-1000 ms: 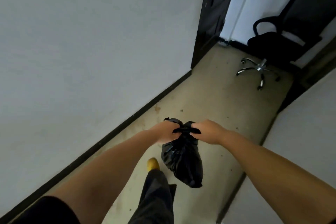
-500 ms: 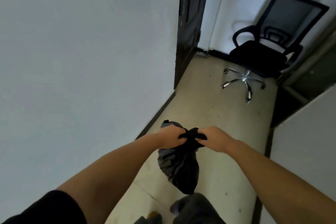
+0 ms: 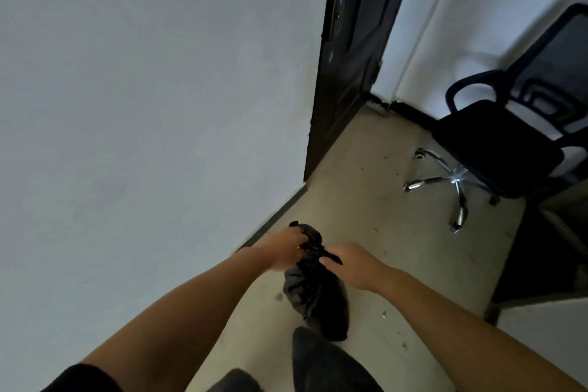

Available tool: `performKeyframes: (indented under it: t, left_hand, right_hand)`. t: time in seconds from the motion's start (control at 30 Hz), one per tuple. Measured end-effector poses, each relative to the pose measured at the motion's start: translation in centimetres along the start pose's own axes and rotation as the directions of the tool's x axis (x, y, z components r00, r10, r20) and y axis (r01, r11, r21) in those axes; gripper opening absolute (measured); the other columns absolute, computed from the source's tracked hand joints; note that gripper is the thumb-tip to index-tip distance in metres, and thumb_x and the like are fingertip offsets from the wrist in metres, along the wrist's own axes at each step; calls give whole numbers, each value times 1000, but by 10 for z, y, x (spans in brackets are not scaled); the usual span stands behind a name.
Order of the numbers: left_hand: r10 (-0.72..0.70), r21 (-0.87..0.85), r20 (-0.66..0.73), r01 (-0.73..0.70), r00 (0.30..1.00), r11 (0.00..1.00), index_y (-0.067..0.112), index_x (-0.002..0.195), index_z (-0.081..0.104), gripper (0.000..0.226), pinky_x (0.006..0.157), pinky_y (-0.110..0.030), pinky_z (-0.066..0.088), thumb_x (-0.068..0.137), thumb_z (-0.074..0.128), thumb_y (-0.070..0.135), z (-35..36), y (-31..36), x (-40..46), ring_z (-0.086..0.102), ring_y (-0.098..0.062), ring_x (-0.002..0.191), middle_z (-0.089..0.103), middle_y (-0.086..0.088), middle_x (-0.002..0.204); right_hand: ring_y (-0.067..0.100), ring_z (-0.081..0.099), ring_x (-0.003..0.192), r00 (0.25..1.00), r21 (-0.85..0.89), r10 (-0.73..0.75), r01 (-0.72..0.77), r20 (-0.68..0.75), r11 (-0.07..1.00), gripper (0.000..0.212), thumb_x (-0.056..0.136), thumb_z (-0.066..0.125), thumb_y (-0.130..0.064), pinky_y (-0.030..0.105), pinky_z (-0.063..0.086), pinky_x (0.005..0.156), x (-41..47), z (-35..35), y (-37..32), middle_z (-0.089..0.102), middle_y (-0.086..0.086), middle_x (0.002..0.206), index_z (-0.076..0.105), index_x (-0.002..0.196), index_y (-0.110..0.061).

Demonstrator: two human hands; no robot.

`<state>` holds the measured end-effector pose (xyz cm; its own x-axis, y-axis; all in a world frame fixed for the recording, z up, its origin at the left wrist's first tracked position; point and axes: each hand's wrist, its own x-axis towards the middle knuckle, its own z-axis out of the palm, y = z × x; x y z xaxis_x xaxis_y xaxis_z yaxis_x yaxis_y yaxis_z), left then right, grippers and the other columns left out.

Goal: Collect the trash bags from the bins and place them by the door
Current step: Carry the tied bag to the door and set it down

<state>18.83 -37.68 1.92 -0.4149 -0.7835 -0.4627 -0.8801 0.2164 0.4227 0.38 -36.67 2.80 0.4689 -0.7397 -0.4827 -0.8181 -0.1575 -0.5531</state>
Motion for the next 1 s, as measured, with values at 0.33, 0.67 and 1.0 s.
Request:
performKeyframes:
  t: [0.33, 0.67, 1.0]
  left_hand:
    - [-139, 59, -44, 142, 989, 988, 20, 125, 52, 30, 99, -39, 44, 98, 39, 26, -10, -100, 177, 51, -24, 118, 53, -6, 129]
    - [2, 731, -254, 191, 967, 655, 12, 125, 54, 35, 114, -41, 26, 93, 41, 19, 51, -282, 284, 46, -29, 125, 53, -12, 131]
    - [444, 938, -314, 202, 839, 282, 8, 67, 56, 30, 94, -41, 37, 86, 33, 5, 75, -340, 299, 55, -32, 82, 57, -10, 76]
  right_hand:
    - [12, 46, 58, 1000, 63, -2, 1, 6, 998, 29, 100, 38, -32, 23, 31, 54, 174, 4, 75, 47, -4, 63, 41, 72, -24]
    - [25, 63, 95, 985, 23, 43, -40, -170, 999, 33, 100, 38, -32, 27, 41, 73, 345, 102, 197, 67, 14, 102, 59, 105, -8]
    - [4, 36, 48, 984, -187, -128, 104, -124, 977, 37, 101, 37, -33, 19, 24, 46, 435, 203, 264, 36, -9, 58, 27, 65, -35]
